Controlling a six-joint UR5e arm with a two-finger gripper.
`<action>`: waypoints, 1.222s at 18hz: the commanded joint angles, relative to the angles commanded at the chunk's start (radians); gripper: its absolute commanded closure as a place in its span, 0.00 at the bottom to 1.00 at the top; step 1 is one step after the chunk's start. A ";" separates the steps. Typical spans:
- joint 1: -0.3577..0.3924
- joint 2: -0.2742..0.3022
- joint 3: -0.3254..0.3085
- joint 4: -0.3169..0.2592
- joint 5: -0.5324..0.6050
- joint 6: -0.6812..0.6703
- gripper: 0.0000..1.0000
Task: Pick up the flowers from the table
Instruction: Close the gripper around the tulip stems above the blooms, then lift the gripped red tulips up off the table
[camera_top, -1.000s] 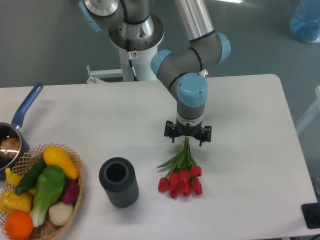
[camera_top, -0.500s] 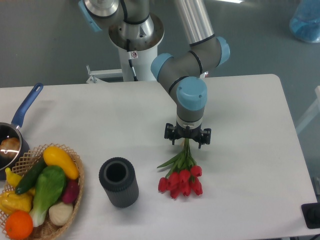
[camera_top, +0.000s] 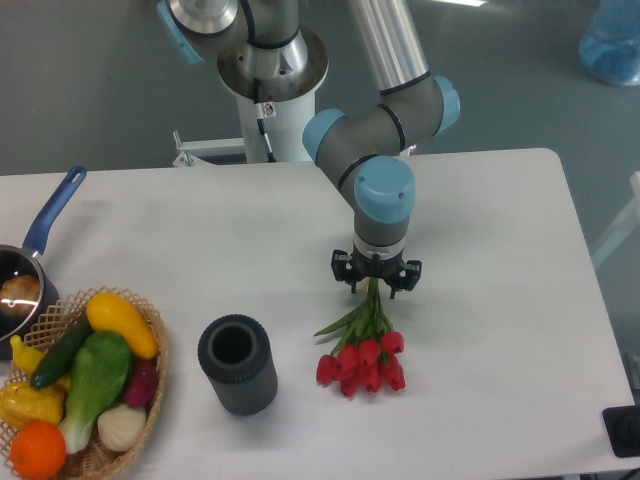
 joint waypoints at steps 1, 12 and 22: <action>0.000 0.000 0.000 0.000 0.000 0.000 0.57; -0.006 0.002 0.002 -0.003 0.008 -0.003 0.87; -0.006 0.047 0.063 -0.017 0.002 -0.002 0.81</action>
